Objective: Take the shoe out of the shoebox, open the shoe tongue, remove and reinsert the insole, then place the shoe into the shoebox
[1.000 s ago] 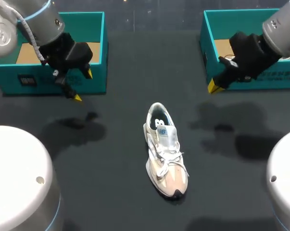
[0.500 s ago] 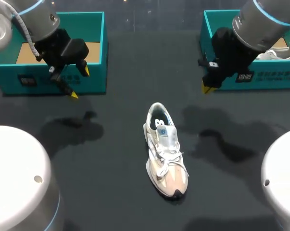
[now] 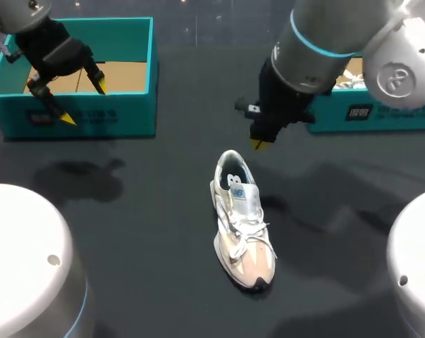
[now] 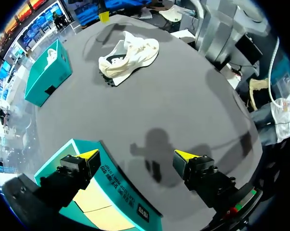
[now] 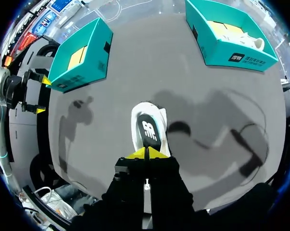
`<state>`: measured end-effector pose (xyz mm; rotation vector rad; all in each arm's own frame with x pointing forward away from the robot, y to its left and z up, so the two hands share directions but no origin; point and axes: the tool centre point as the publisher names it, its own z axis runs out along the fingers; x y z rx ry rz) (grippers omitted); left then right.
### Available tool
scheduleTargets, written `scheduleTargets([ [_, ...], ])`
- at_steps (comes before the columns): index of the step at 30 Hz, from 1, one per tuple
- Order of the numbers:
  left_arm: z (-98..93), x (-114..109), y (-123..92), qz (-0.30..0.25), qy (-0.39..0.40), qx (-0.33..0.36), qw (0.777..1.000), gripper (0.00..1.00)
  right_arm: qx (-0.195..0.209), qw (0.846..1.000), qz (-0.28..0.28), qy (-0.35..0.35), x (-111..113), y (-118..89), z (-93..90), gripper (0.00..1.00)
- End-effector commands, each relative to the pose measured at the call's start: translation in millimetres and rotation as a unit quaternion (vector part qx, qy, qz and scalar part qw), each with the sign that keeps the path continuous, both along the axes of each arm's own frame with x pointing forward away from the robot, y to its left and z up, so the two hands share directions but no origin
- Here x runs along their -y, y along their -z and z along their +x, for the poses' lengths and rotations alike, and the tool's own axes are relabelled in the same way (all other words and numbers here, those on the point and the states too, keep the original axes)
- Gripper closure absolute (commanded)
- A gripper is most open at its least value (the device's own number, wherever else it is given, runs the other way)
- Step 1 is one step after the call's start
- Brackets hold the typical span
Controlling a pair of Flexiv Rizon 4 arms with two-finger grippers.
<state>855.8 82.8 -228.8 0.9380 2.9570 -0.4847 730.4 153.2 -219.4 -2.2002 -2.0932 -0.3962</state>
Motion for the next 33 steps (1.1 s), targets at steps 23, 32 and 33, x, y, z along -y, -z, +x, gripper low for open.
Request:
scheduleTargets([
  [23, 1.1, -3, -1, -0.001, 0.001, -0.001, 1.0, 0.0, 0.016, 0.99, -0.129, 0.05, -43, 45, 9.7, 1.0],
  [32, 1.1, -3, -1, -0.001, 0.001, -0.001, 1.0, 0.0, 0.004, 0.985, -0.165, 0.038, -45, 67, 14.9, 1.0],
  [33, 1.1, -3, -1, -0.001, 0.001, -0.001, 1.0, 0.0, -0.003, 0.983, -0.183, 0.035, -46, 71, 15.5, 1.0],
])
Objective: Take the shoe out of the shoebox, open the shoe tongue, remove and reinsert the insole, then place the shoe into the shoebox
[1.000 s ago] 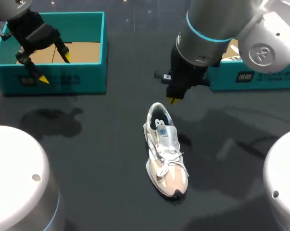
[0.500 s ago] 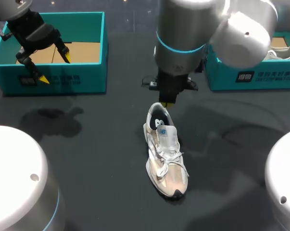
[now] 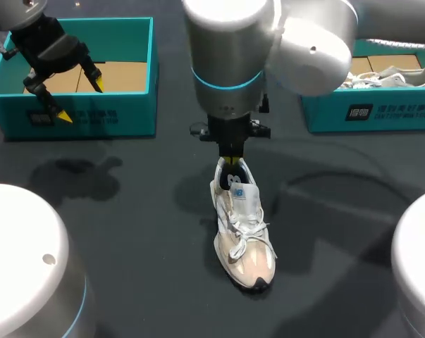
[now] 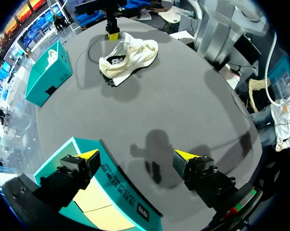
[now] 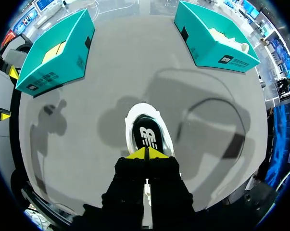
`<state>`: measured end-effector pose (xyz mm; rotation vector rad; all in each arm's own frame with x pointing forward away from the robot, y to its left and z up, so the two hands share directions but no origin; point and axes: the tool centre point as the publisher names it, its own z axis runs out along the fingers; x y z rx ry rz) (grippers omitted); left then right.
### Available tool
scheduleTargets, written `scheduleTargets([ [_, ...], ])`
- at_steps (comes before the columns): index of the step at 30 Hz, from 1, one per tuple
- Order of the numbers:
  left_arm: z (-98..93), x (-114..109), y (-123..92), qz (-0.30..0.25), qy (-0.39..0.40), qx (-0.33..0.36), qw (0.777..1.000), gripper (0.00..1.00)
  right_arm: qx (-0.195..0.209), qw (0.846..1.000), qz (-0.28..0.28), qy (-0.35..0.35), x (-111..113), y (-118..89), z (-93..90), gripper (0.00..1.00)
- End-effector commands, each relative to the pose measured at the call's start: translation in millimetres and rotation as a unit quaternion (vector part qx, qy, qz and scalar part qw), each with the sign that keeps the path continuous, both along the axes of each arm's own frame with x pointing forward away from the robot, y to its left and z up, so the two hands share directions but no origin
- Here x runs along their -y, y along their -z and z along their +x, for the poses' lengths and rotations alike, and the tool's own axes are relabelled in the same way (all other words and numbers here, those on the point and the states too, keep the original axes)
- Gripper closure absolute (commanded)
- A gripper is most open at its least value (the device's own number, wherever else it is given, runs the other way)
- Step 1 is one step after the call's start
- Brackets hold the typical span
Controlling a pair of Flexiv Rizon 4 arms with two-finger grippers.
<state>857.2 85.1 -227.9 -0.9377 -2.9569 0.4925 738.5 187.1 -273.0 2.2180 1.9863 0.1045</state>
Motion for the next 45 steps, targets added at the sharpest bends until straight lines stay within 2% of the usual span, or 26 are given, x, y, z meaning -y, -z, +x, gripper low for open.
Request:
scheduleTargets([
  [1, -0.3, 0, 0, 0.001, 0.0, 0.001, 1.0, 0.0, -0.012, 0.999, -0.043, -0.013, -12, 21, 7.4, 1.0],
  [11, -0.3, 0, 0, 0.001, 0.0, 0.001, 1.0, 0.0, -0.039, 0.993, -0.104, -0.036, -2, 47, -1.1, 1.0],
  [16, -0.3, 0, 0, 0.001, 0.0, 0.001, 1.0, 0.0, -0.047, 0.991, -0.125, -0.025, 16, 59, -8.6, 1.0],
  [30, -0.3, 0, 0, 0.001, 0.0, 0.001, 1.0, 0.0, -0.056, 0.99, -0.129, -0.021, 41, 95, -14.9, 1.0],
  [36, -0.3, 0, 0, 0.001, 0.0, 0.001, 1.0, 0.0, -0.073, 0.99, -0.113, -0.035, 41, 113, -12.4, 1.0],
  [40, -0.3, 0, 0, 0.001, 0.0, 0.001, 1.0, 0.0, -0.074, 0.99, -0.11, -0.054, 35, 113, -8.3, 1.0],
  [45, -0.3, 0, 0, 0.001, 0.0, 0.001, 1.0, 0.0, -0.053, 0.987, -0.133, -0.069, 28, 92, -0.7, 1.0],
])
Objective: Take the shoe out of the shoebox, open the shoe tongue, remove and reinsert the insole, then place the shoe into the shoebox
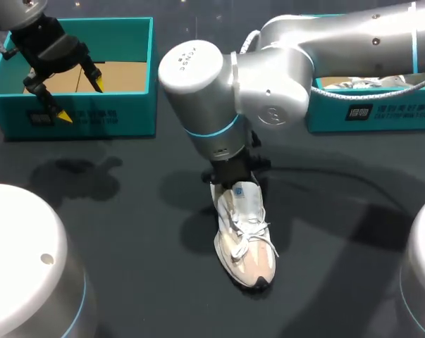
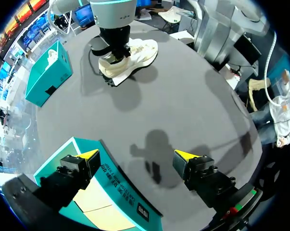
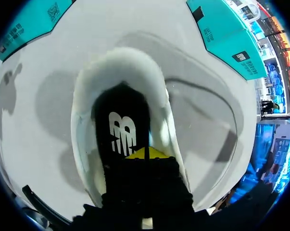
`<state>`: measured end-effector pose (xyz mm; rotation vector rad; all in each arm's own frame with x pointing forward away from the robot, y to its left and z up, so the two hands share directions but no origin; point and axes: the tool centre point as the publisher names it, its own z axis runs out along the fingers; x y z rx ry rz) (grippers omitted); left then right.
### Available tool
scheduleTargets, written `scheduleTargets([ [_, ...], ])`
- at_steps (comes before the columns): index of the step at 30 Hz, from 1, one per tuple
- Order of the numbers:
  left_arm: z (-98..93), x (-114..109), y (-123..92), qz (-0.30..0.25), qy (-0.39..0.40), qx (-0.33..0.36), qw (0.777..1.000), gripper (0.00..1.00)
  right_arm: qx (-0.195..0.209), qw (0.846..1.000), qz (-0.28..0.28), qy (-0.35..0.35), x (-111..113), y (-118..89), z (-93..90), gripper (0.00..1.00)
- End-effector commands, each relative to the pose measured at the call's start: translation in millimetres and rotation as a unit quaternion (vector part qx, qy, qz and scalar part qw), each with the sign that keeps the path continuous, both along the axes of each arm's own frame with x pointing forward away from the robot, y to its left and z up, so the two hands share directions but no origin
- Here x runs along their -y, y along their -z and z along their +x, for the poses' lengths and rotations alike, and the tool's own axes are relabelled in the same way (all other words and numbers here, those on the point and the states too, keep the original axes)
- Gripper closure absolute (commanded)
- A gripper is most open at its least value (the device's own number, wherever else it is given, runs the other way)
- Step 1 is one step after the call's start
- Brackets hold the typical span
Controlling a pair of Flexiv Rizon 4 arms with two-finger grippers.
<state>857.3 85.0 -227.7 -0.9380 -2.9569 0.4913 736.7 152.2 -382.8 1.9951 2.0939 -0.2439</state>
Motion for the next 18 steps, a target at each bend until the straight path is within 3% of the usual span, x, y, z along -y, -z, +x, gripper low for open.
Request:
scheduleTargets([
  [1, -0.3, 0, 0, 0.001, 0.0, 0.001, 1.0, 0.0, 0.017, 1.0, -0.024, -0.007, -8, -21, 2.6, 1.0],
  [7, -0.3, 0, 0, 0.001, 0.0, 0.001, 1.0, 0.0, 0.016, 0.998, -0.053, -0.018, -5, -22, 13.7, 1.0],
  [13, -0.3, 0, 0, 0.001, 0.0, 0.001, 1.0, 0.0, -0.018, 0.998, -0.06, -0.015, 10, 9, 17.9, 1.0],
  [18, -0.3, 0, 0, 0.001, 0.0, 0.001, 1.0, 0.0, -0.043, 0.999, -0.027, -0.013, 13, 32, 17.4, 1.0],
])
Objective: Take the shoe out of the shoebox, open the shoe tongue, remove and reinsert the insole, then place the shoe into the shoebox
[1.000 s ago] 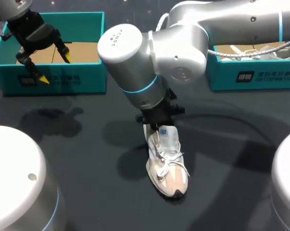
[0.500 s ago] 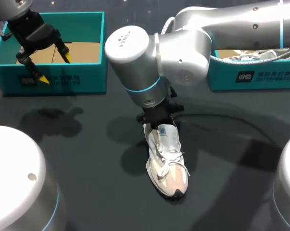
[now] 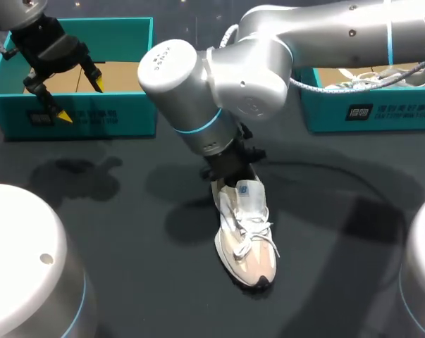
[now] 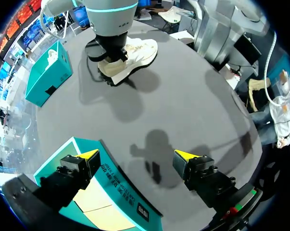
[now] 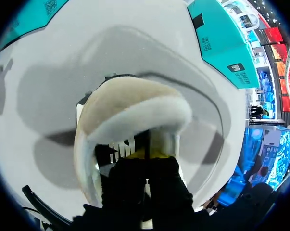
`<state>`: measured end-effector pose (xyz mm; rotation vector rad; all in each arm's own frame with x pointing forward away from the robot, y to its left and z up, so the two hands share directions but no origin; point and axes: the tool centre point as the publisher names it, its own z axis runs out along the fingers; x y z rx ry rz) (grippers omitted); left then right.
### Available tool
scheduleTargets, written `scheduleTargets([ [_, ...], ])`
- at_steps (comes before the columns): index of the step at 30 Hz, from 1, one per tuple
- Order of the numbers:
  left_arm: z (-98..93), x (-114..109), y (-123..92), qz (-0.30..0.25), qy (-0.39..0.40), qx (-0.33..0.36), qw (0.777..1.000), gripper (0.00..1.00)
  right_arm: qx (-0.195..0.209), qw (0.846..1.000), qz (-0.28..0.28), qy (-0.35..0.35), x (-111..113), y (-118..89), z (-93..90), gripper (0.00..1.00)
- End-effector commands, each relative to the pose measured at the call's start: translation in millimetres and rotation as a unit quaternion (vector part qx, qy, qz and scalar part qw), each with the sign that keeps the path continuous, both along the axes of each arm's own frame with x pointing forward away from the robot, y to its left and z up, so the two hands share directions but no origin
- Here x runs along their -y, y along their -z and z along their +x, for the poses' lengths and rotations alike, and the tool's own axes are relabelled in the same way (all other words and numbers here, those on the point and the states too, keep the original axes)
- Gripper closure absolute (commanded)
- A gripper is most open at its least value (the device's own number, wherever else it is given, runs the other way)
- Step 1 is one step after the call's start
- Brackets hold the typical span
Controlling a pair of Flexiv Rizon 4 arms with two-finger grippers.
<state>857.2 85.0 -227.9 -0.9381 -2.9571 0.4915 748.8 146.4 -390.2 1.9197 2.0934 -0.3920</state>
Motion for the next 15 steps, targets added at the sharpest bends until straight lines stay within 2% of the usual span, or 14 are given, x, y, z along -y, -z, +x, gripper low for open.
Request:
scheduleTargets([
  [1, -0.3, 0, 0, 0.001, 0.0, 0.0, 1.0, 0.0, -0.021, 0.999, 0.029, -0.001, 5, 27, 5.0, 1.0],
  [5, -0.3, 0, 0, 0.001, 0.0, 0.0, 1.0, 0.0, -0.018, 0.999, 0.047, -0.017, -9, 23, 3.5, 1.0],
  [12, -0.3, 0, 0, 0.001, 0.0, 0.0, 1.0, 0.0, 0.027, 0.999, 0.026, -0.027, -26, -22, 1.4, 1.0],
  [15, -0.3, 0, 0, 0.001, 0.0, 0.0, 1.0, 0.0, 0.036, 0.999, 0.023, -0.029, -26, -30, 3.3, 1.0],
])
